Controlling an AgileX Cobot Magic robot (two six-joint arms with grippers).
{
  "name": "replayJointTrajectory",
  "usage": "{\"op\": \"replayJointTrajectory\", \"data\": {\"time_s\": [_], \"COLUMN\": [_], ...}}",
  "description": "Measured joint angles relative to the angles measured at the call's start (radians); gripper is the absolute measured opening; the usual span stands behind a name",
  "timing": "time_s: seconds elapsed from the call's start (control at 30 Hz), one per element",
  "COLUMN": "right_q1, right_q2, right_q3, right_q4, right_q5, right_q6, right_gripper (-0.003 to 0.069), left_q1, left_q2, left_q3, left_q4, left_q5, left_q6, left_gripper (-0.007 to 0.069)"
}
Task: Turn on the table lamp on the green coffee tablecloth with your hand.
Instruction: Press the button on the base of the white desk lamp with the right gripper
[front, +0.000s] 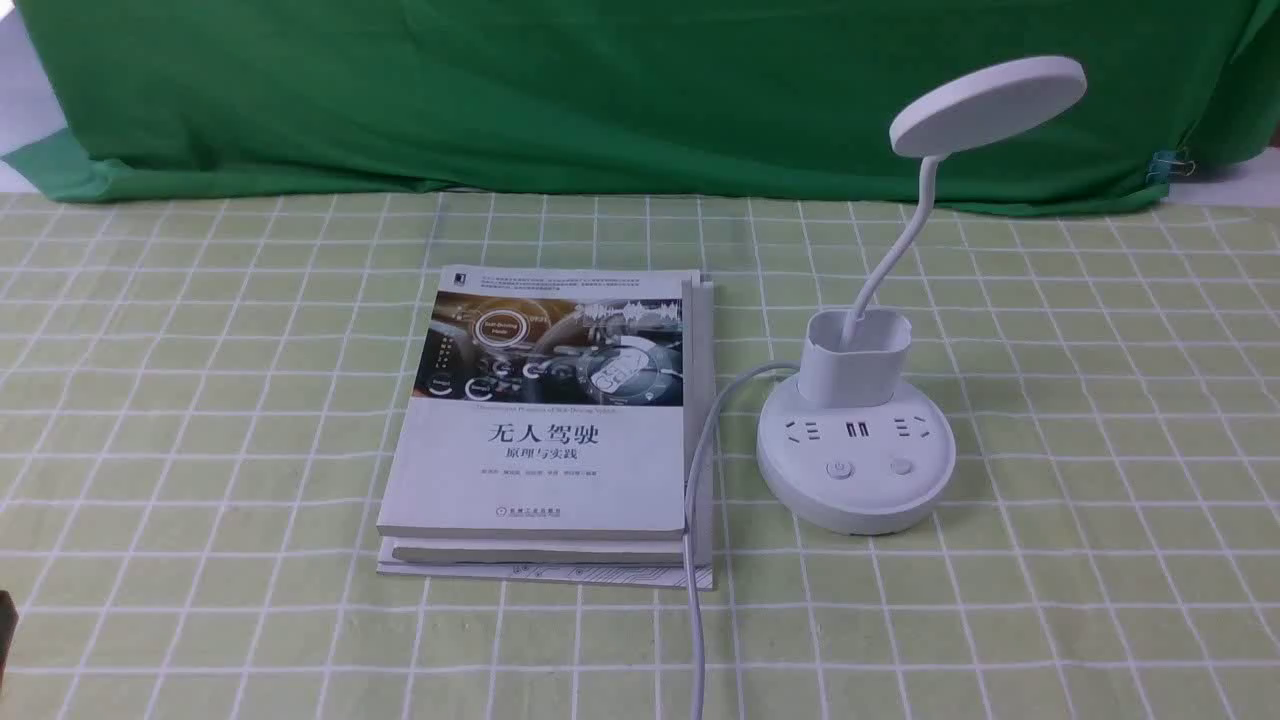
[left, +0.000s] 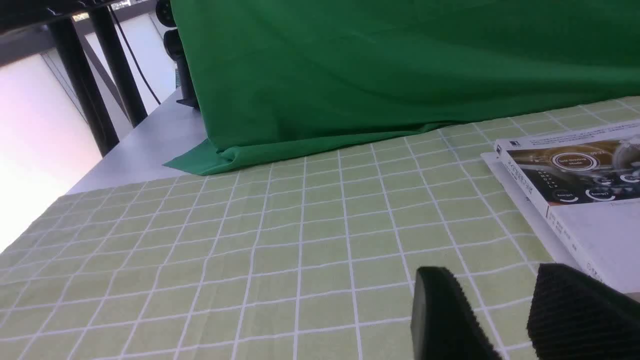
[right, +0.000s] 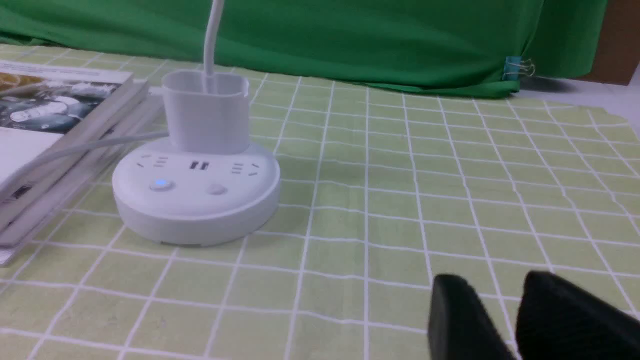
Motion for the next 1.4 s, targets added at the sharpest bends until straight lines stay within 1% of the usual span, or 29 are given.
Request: {"op": "replayJointTrajectory", "data": {"time_s": [0.63, 0.8, 0.93, 1.17, 1.33, 1.4], "right_q1": [0.0, 0.0, 0.0, 0.0, 0.0, 0.0], "right_q2": [0.0, 0.0, 0.0, 0.0, 0.0, 0.0], "right_q3": [0.0, 0.0, 0.0, 0.0, 0.0, 0.0], "right_q4": [0.0, 0.0, 0.001, 0.001, 0.002, 0.003], "right_q5": [-0.023, -0.038, -0.061, -0.186, -0.229, -0.239], "right_q6": [0.007, 0.079, 0.17, 0.449, 0.53, 0.58], "right_gripper": [0.0239, 0.0239, 0.0239, 0.0239, 0.0235, 0.0232], "left_q1": [0.0, 0.0, 0.0, 0.0, 0.0, 0.0], "left_q2": [0.0, 0.0, 0.0, 0.0, 0.0, 0.0], "left_q3": [0.0, 0.0, 0.0, 0.0, 0.0, 0.0], "left_q4": [0.0, 0.0, 0.0, 0.0, 0.0, 0.0], "left_q5": [0.0, 0.0, 0.0, 0.0, 0.0, 0.0], "left_q6": [0.0, 0.0, -0.001, 0.0, 0.0, 0.0], "left_gripper": [0.0242, 0.0242, 0.0242, 0.0242, 0.0242, 0.0242]}}
